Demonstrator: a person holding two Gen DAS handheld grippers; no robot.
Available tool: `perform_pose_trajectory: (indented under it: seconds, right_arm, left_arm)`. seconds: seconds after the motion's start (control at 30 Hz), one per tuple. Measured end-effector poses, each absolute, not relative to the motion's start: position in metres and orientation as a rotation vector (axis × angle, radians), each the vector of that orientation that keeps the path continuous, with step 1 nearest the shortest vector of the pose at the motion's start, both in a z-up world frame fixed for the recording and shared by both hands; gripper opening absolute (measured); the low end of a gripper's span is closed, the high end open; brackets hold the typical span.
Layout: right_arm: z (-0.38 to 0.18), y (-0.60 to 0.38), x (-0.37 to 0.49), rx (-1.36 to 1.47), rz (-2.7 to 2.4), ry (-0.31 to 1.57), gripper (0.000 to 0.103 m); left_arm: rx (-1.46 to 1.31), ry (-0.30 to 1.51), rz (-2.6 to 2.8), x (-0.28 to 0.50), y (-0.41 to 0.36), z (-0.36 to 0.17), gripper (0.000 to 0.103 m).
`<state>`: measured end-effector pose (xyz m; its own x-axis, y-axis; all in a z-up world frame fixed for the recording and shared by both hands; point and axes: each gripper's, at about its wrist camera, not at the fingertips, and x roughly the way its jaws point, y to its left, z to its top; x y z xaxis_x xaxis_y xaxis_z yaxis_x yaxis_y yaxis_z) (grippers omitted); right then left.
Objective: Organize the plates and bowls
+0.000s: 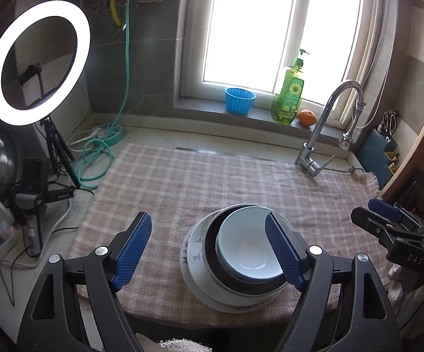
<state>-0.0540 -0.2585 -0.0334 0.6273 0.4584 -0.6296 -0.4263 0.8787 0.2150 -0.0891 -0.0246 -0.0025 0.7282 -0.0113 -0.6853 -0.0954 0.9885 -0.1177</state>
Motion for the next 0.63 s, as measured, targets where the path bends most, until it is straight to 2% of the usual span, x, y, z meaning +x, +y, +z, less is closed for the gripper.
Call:
perform_pose_trajectory:
  seconds: [0.63]
  right_arm:
    - [-0.042,-0.258,-0.043,0.049,0.506,0.756,0.089]
  left_arm:
    - [-0.132,0.763,0.046,-0.076,-0.022,-0.009,0.080]
